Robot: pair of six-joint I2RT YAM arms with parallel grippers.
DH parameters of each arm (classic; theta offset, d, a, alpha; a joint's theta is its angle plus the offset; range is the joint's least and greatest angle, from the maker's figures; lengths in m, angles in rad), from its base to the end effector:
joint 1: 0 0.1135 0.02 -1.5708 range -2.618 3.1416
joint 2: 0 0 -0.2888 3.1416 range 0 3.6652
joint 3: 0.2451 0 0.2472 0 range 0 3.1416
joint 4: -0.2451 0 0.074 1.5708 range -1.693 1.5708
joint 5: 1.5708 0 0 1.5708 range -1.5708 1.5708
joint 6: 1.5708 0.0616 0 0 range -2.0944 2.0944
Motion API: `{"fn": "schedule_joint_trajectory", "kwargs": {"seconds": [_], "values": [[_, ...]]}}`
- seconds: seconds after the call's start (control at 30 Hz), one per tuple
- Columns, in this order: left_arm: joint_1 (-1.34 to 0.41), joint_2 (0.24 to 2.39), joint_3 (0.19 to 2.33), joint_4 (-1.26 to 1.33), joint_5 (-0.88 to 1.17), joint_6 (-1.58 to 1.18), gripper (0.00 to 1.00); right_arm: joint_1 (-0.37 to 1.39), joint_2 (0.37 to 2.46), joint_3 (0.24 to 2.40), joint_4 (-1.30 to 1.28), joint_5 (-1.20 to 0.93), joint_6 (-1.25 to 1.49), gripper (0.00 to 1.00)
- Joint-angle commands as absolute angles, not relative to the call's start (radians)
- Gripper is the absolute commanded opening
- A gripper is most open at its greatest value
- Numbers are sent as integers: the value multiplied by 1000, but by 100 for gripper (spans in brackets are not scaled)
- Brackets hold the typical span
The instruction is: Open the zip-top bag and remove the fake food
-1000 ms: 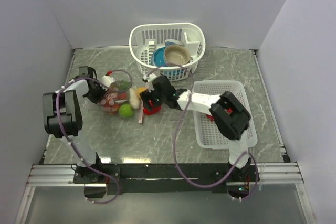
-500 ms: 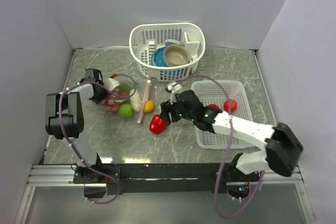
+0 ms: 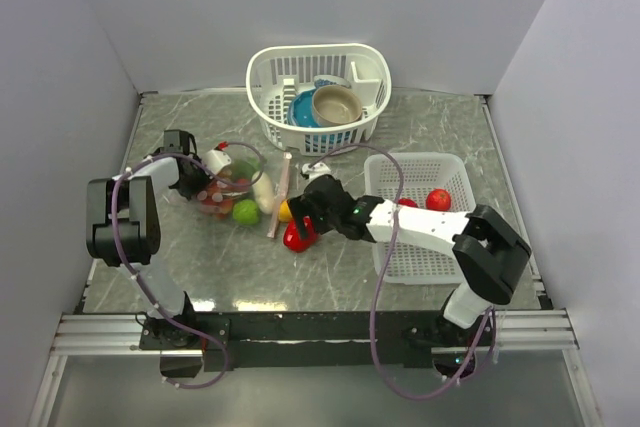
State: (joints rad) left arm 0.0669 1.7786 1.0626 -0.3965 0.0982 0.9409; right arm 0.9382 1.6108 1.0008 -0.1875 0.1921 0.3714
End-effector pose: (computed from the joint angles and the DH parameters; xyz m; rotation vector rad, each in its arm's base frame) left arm 0.3593 0.0180 0.1626 1.1654 2.4221 0.1870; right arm 0.2202 0.2805 0.2176 -0.5773 2.3169 0.4093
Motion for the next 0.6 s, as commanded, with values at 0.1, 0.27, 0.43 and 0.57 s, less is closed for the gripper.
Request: {"fn": "schedule_joint_trajectory", "kwargs": {"seconds": [0.1,0.27,0.43,0.57], "values": [[57,1753,1019,-457,149,951,2,1022,1657,1057,-206,364,644,100],[57,1743,996,-451,147,957,2,1048,1710,1107,-253,423,730,100],[57,1738,974,-445,152,966,2,1049,1795,1158,-328,479,821,100],[57,1733,966,-446,153,971,2,1049,1831,1161,-291,430,830,100]]}}
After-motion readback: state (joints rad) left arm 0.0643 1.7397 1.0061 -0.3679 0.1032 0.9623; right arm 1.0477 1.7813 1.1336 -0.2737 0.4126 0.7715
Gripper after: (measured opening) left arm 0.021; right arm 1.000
